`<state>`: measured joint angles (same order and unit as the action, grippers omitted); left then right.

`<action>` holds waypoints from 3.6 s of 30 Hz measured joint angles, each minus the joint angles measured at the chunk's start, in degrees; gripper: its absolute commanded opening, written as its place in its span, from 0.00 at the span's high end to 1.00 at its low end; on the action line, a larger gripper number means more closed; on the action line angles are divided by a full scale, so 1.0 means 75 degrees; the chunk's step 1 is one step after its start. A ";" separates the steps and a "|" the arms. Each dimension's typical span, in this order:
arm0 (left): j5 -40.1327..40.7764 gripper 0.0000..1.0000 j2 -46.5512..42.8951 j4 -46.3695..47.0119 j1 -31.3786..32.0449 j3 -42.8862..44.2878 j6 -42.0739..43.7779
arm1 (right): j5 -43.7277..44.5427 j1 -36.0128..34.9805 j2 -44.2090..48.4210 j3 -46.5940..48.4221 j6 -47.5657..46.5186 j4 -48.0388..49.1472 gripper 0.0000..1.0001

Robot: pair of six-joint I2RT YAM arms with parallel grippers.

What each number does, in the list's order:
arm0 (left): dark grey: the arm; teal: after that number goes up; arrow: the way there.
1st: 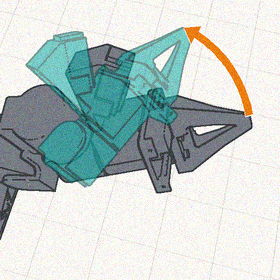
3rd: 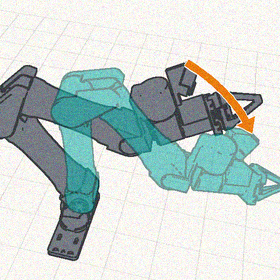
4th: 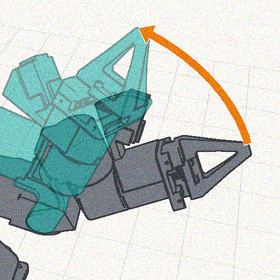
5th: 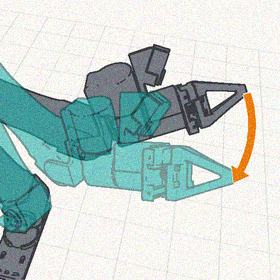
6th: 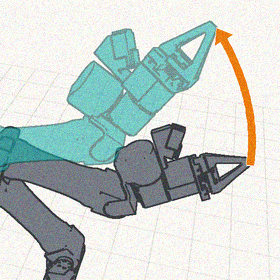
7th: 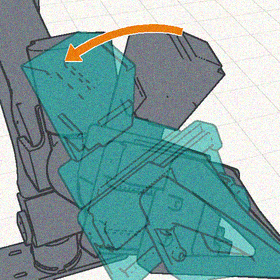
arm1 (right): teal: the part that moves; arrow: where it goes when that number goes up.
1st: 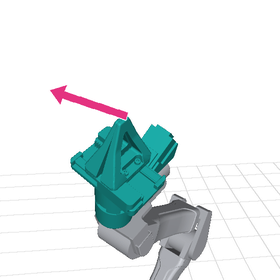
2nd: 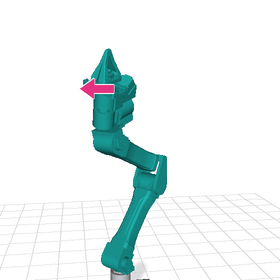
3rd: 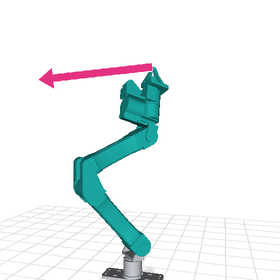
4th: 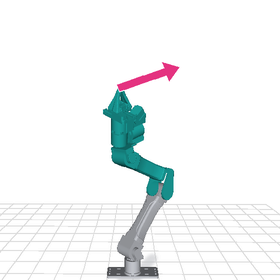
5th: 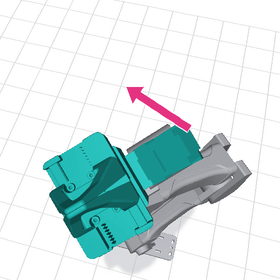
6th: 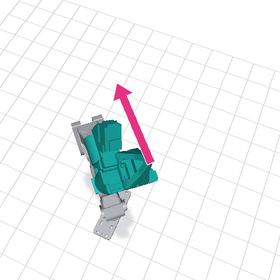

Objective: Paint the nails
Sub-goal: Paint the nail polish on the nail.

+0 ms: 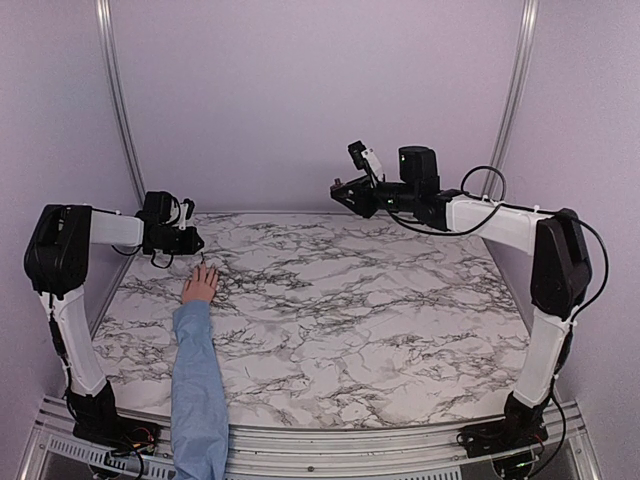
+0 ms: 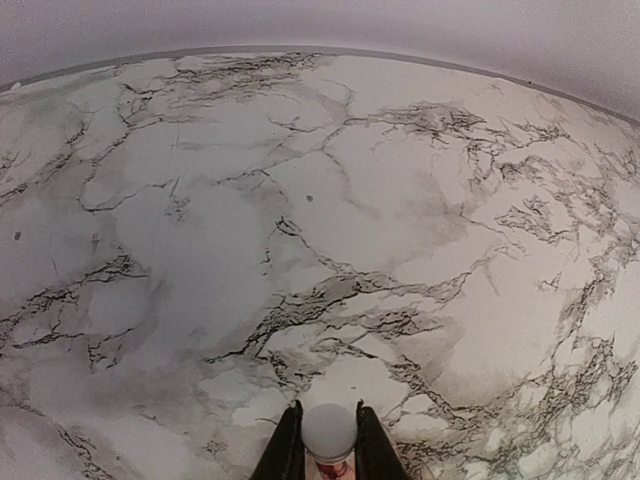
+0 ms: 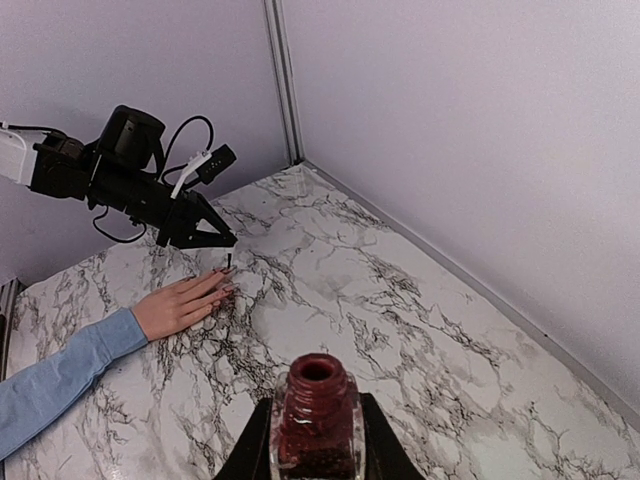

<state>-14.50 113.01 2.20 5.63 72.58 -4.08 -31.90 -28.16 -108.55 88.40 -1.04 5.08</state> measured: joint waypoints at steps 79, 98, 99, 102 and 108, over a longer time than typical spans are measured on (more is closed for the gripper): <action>0.0067 1.00 -0.0082 -0.0530 0.0009 0.0286 0.0067 | -0.0026 0.0029 -0.0114 0.0087 0.0000 0.0006 1.00; 0.0064 1.00 -0.0079 -0.0527 0.0015 0.0286 0.0064 | -0.0023 0.0029 -0.0114 0.0087 0.0000 0.0006 1.00; 0.0064 1.00 -0.0079 -0.0530 0.0015 0.0286 0.0064 | -0.0026 0.0029 -0.0114 0.0087 0.0000 0.0006 1.00; 0.0064 1.00 -0.0079 -0.0530 0.0015 0.0286 0.0064 | -0.0026 0.0029 -0.0114 0.0087 0.0000 0.0006 1.00; 0.0064 1.00 -0.0073 -0.0530 0.0023 0.0286 0.0061 | -0.0023 0.0029 -0.0114 0.0087 0.0000 0.0006 1.00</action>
<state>-14.02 112.46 -1.78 5.80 74.72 -3.62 -32.08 -27.94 -109.40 89.06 -1.04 5.13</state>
